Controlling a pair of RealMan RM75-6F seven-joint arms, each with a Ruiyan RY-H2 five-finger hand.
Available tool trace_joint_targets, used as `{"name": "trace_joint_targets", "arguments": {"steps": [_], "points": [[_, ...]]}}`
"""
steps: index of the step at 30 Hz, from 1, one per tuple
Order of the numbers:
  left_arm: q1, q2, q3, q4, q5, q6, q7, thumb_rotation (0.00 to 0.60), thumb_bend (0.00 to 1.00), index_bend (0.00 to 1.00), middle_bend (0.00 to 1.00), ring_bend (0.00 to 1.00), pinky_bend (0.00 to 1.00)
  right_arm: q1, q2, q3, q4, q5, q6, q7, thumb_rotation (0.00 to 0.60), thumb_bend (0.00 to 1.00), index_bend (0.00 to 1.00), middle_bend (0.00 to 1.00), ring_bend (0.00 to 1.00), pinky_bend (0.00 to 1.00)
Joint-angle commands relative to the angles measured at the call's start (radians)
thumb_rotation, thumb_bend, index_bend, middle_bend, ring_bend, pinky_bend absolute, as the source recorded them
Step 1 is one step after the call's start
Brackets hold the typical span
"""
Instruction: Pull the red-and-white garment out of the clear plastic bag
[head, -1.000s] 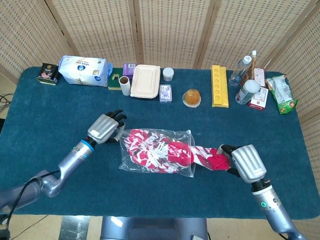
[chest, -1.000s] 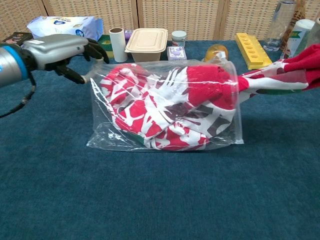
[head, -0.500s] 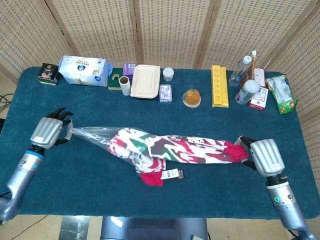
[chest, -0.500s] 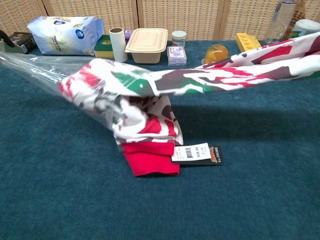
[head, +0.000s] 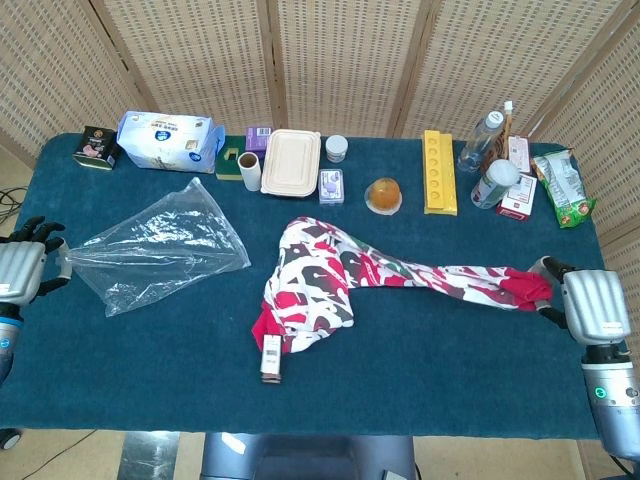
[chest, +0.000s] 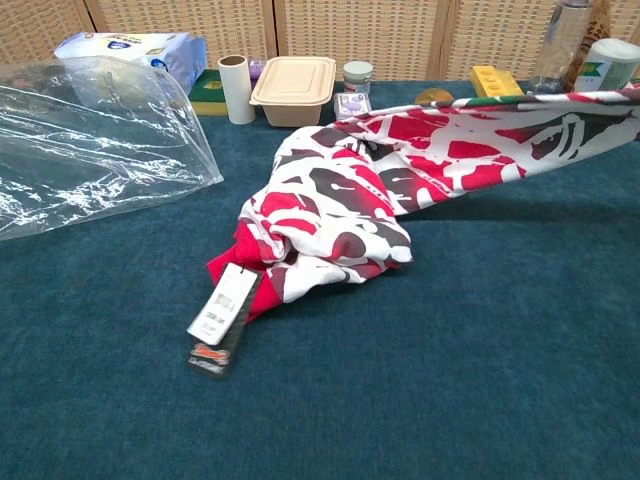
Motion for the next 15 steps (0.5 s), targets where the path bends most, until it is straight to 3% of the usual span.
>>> {"name": "trace_joint_targets", "arguments": {"steps": [1, 3, 5, 8, 10, 13, 15], "points": [[-0.001, -0.008, -0.007, -0.009, 0.005, -0.014, -0.007, 0.6, 0.45, 0.67, 0.26, 0.12, 0.26, -0.003, -0.004, -0.008, 0.006, -0.008, -0.006, 0.012, 0.6, 0.5, 0.7, 0.65, 0.84, 0.88], [-0.007, -0.017, -0.01, -0.017, 0.018, -0.02, -0.006, 0.6, 0.34, 0.59, 0.26, 0.12, 0.25, -0.002, -0.01, -0.014, 0.011, -0.018, -0.01, 0.024, 0.6, 0.5, 0.66, 0.63, 0.83, 0.87], [-0.028, -0.036, -0.009, -0.045, 0.056, -0.039, 0.0, 0.6, 0.19, 0.44, 0.25, 0.11, 0.21, -0.004, -0.021, -0.034, 0.016, -0.047, -0.016, 0.048, 0.6, 0.5, 0.61, 0.6, 0.8, 0.86], [-0.045, -0.035, -0.005, -0.095, 0.073, -0.069, 0.023, 0.6, 0.08, 0.2, 0.18, 0.04, 0.14, -0.008, -0.03, -0.055, 0.028, -0.081, -0.015, 0.059, 0.6, 0.5, 0.53, 0.54, 0.73, 0.81], [-0.053, -0.028, -0.002, -0.144, 0.088, -0.083, 0.034, 0.6, 0.04, 0.08, 0.15, 0.01, 0.11, -0.006, -0.03, -0.073, 0.025, -0.099, -0.03, 0.057, 0.6, 0.46, 0.4, 0.42, 0.61, 0.71], [-0.061, -0.004, 0.016, -0.205, 0.119, -0.103, 0.065, 0.597, 0.01, 0.0, 0.11, 0.0, 0.09, -0.006, -0.022, -0.087, 0.016, -0.11, -0.045, 0.053, 0.6, 0.3, 0.2, 0.27, 0.44, 0.55], [-0.056, 0.011, 0.021, -0.232, 0.127, -0.096, 0.1, 0.584, 0.01, 0.0, 0.09, 0.0, 0.08, -0.01, -0.018, -0.093, 0.008, -0.114, -0.046, 0.048, 0.6, 0.22, 0.12, 0.22, 0.38, 0.48]]}}
